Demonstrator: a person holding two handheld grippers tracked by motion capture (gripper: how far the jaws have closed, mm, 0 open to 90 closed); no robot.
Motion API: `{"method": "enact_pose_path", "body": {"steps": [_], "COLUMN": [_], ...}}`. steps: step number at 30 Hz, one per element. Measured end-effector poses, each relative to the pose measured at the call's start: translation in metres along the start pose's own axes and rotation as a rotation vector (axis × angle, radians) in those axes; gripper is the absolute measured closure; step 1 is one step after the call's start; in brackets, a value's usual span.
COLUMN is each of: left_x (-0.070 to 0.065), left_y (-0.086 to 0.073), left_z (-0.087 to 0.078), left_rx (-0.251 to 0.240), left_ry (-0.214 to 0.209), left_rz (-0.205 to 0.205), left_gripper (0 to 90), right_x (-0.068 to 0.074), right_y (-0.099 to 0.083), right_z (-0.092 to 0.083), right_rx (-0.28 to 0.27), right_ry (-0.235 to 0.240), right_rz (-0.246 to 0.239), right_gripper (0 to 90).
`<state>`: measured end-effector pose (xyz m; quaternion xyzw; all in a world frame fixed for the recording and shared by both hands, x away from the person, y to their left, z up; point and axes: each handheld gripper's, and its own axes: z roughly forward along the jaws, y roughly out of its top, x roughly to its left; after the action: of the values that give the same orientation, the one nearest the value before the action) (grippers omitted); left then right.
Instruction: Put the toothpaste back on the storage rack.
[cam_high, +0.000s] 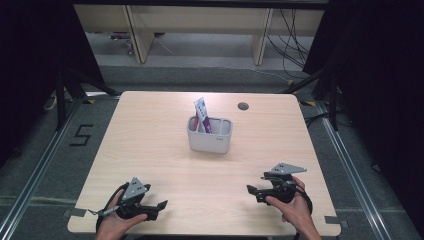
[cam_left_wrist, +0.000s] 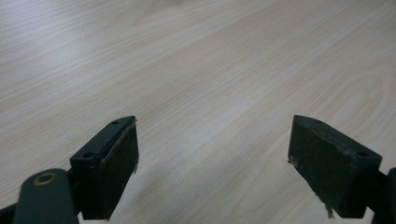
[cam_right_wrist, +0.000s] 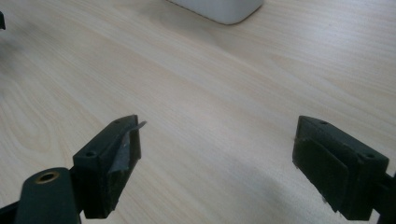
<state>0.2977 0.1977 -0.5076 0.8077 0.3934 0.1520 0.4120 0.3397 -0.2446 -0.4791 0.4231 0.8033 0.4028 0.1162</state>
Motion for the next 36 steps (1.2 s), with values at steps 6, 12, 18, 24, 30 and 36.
{"method": "enact_pose_path", "body": {"steps": [6, 12, 18, 24, 30, 36], "left_x": [0.0, 0.0, 0.0, -0.001, -0.001, -0.002], "left_y": [0.0, 0.0, 0.0, 0.0, 0.0, -0.001], "left_z": [0.0, 0.0, 0.0, -0.002, 0.0, 0.0], "left_rx": [0.001, 0.003, 0.001, 0.008, 0.002, -0.015], "left_ry": [-0.004, -0.004, -0.007, 0.001, -0.005, -0.007], "left_rz": [0.001, 0.001, -0.001, 0.002, -0.004, -0.015], "left_gripper": [15.7, 15.7, 15.7, 15.7, 15.7, 15.7], "right_x": [0.0, 0.004, 0.006, 0.007, 0.005, 0.006], "right_y": [-0.007, -0.015, -0.022, -0.03, -0.035, -0.038], "right_z": [-0.003, -0.007, -0.009, -0.009, -0.013, -0.016], "right_rx": [0.0, -0.001, 0.015, 0.033, 0.015, 0.023], "right_ry": [0.031, 0.016, 0.007, 0.017, -0.001, 0.014], "right_rz": [0.0, 0.018, 0.0, 0.035, 0.011, 0.022], "right_gripper": [16.4, 16.4, 16.4, 16.4, 16.4, 16.4]}}
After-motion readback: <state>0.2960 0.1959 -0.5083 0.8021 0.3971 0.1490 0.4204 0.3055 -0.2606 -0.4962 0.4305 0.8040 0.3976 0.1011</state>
